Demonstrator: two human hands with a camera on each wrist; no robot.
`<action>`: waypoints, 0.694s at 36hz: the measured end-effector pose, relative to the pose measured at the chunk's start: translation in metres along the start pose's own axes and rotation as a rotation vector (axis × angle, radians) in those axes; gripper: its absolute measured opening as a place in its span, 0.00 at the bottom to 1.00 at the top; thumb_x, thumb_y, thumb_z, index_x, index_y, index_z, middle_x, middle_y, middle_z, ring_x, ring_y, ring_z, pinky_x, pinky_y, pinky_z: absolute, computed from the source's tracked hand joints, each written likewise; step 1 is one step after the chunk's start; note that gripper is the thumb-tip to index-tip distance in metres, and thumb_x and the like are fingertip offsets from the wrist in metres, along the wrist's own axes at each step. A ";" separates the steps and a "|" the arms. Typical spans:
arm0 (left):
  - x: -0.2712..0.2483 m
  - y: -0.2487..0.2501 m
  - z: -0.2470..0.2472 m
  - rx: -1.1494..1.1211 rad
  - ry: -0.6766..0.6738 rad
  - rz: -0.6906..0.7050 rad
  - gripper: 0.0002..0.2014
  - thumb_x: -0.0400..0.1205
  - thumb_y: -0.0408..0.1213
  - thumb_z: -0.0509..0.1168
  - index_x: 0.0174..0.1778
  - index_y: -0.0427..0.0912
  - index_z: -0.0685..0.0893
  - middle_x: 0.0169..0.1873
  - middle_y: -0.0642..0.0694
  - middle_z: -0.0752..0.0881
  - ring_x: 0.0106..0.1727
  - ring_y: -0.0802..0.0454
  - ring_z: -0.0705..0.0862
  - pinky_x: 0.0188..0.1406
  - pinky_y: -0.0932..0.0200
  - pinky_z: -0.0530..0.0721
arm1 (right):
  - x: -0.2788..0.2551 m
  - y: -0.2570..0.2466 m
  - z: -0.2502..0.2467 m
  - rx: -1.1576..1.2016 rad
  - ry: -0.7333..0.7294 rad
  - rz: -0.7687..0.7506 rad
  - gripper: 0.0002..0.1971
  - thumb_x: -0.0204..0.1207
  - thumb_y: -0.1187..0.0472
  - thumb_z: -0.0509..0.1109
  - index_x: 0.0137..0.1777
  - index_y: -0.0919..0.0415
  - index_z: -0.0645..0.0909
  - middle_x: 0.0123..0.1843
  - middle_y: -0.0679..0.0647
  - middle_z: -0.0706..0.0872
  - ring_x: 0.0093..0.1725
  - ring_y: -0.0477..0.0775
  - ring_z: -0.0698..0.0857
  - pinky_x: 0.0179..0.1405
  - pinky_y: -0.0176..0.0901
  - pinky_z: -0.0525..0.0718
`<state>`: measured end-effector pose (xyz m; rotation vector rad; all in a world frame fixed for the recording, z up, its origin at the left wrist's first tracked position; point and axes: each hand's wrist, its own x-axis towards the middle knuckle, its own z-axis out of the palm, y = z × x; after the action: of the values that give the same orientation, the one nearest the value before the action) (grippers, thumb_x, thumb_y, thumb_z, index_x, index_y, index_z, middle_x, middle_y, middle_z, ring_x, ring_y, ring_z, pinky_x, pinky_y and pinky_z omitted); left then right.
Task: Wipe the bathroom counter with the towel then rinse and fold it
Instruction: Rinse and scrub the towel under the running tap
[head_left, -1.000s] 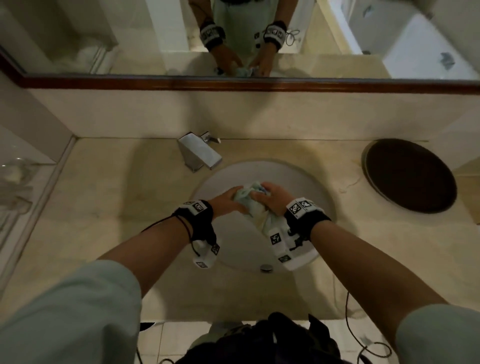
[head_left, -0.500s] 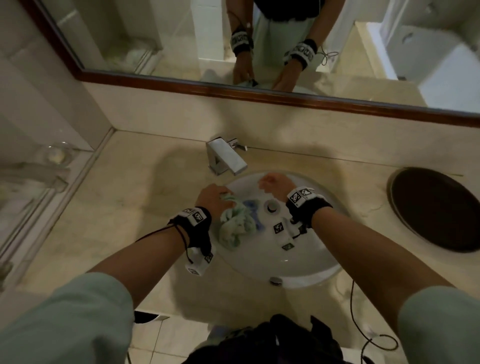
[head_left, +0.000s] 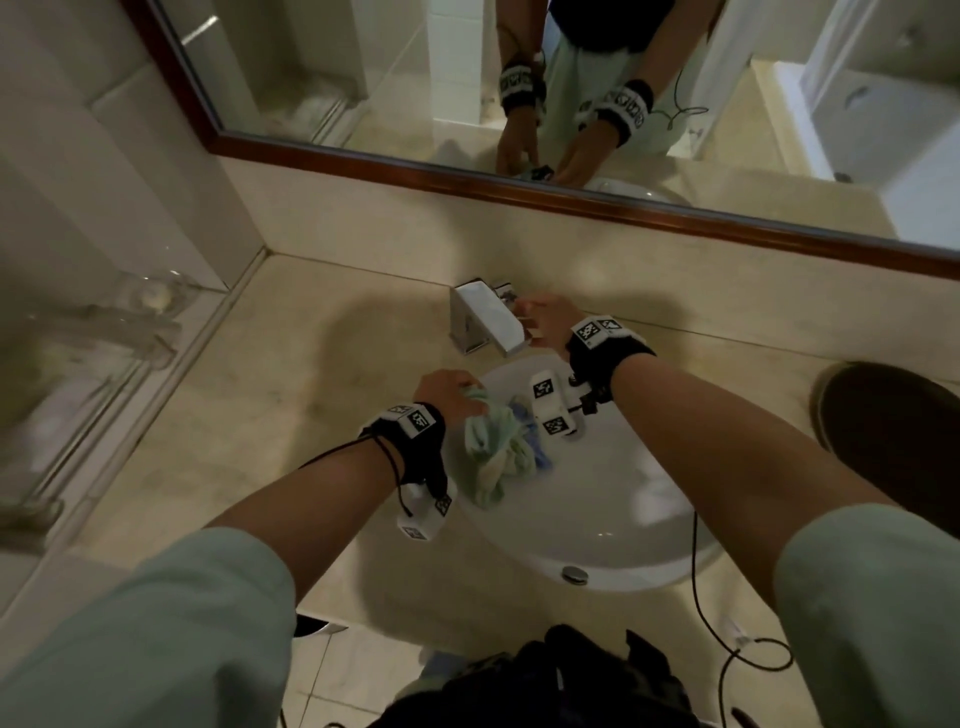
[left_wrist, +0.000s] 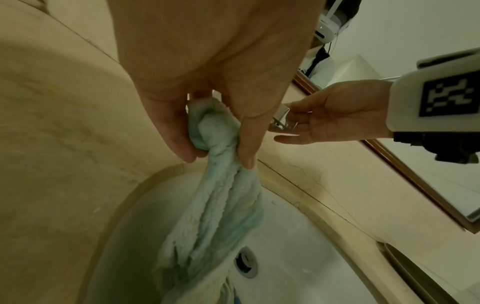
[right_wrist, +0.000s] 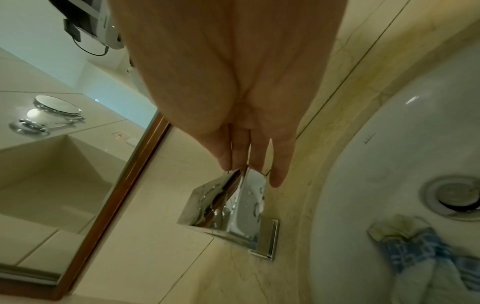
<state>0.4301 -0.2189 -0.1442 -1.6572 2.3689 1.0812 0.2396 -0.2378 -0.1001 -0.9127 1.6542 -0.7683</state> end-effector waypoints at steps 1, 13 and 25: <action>0.002 -0.001 -0.001 0.001 0.000 -0.002 0.19 0.77 0.46 0.73 0.62 0.44 0.85 0.63 0.46 0.84 0.64 0.46 0.81 0.62 0.60 0.74 | 0.001 -0.001 0.000 0.010 -0.002 0.003 0.04 0.84 0.58 0.61 0.53 0.55 0.77 0.48 0.53 0.81 0.45 0.51 0.81 0.59 0.53 0.79; 0.029 0.004 -0.007 0.039 -0.058 -0.019 0.19 0.77 0.46 0.72 0.62 0.44 0.84 0.63 0.44 0.84 0.64 0.44 0.81 0.60 0.59 0.76 | 0.009 -0.009 0.008 -0.322 0.115 -0.097 0.11 0.85 0.65 0.58 0.46 0.69 0.79 0.37 0.60 0.76 0.34 0.53 0.71 0.30 0.40 0.68; 0.049 0.004 0.001 -0.008 -0.074 0.009 0.18 0.75 0.43 0.74 0.60 0.45 0.85 0.63 0.46 0.84 0.65 0.46 0.80 0.57 0.65 0.73 | 0.024 -0.005 -0.007 -0.548 0.112 -0.070 0.16 0.84 0.54 0.61 0.67 0.56 0.83 0.54 0.59 0.88 0.51 0.61 0.84 0.55 0.50 0.81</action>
<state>0.4058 -0.2571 -0.1633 -1.5818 2.3317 1.1336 0.2296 -0.2613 -0.1055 -1.3306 1.9844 -0.4159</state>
